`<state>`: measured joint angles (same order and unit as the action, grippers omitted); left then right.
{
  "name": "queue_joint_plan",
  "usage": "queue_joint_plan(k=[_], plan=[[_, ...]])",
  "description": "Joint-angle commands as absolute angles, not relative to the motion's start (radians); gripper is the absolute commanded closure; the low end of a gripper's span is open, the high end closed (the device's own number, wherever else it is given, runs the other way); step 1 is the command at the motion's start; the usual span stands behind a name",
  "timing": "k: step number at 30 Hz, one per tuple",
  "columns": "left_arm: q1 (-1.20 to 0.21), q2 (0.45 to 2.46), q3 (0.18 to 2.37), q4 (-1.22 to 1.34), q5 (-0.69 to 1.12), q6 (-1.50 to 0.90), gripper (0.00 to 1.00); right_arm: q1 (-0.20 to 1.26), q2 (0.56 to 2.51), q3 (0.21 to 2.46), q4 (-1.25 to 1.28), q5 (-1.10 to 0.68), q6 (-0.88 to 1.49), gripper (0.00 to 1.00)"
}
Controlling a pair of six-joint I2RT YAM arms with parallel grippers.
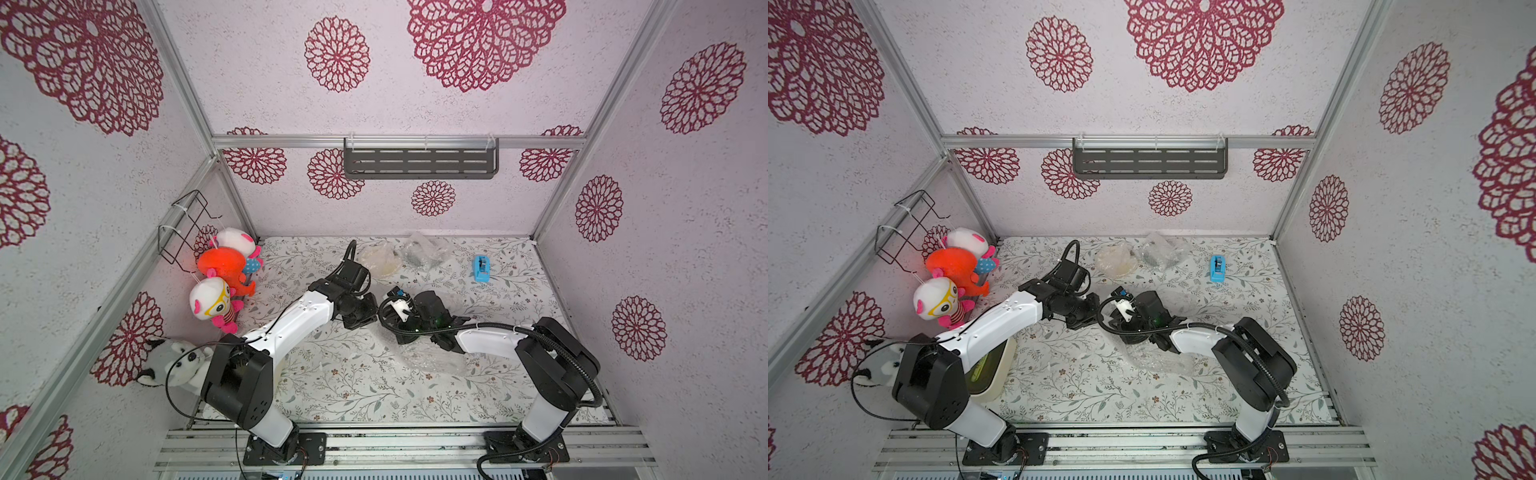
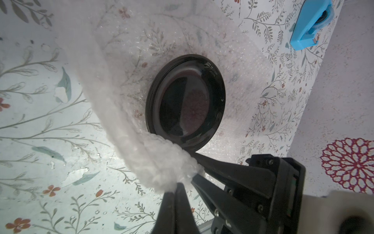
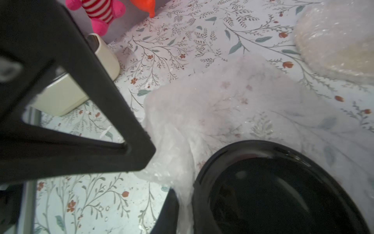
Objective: Wrap dinner plates in bubble wrap
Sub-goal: Wrap the plate in the bubble wrap.
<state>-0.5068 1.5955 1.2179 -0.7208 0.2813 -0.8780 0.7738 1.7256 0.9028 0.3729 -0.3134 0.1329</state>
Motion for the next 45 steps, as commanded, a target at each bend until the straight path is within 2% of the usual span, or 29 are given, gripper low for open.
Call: queue_joint_plan(k=[1,3,6,11,17,22,26,29,30,31,33,37,40,45], plan=[[-0.517,1.608,1.257,-0.733,0.307,-0.837,0.64,0.742,1.69,0.896,0.382,-0.31,0.218,1.0],[-0.517,1.601,1.27,-0.75,0.294,-0.803,0.49,0.709,1.707,0.872,0.404,-0.344,0.348,1.0],[-0.514,1.584,1.274,-0.741,0.284,-0.761,0.48,0.659,1.751,0.82,0.499,-0.38,0.556,1.0],[-0.515,1.637,1.29,-0.712,0.358,-0.688,0.57,0.592,1.821,0.746,0.72,-0.425,0.821,1.0],[-0.521,1.802,1.368,-0.699,0.411,-0.643,0.71,0.579,1.865,0.741,0.772,-0.441,0.905,1.0],[-0.524,1.972,1.473,-0.66,0.454,-0.628,0.73,0.573,1.866,0.718,0.82,-0.435,0.943,0.98],[-0.535,2.092,1.552,-0.638,0.463,-0.621,0.74,0.563,1.834,0.703,0.829,-0.438,0.933,0.88],[-0.531,2.157,1.572,-0.616,0.429,-0.645,0.75,0.553,1.758,0.691,0.724,-0.415,0.827,0.74],[-0.531,2.174,1.575,-0.61,0.421,-0.653,0.76,0.551,1.722,0.693,0.659,-0.396,0.759,0.66],[-0.531,2.191,1.583,-0.606,0.414,-0.662,0.76,0.551,1.676,0.7,0.564,-0.37,0.655,0.59],[-0.531,2.21,1.592,-0.599,0.416,-0.672,0.76,0.557,1.577,0.718,0.375,-0.321,0.425,0.51],[-0.531,2.191,1.586,-0.603,0.408,-0.68,0.75,0.606,1.409,0.752,0.025,-0.246,-0.078,0.46],[-0.53,2.169,1.582,-0.607,0.42,-0.684,0.71,0.645,1.339,0.736,-0.145,-0.264,-0.374,0.45],[-0.531,2.186,1.608,-0.624,0.423,-0.687,0.7,0.71,1.258,0.634,-0.134,-0.227,-0.636,0.44]])
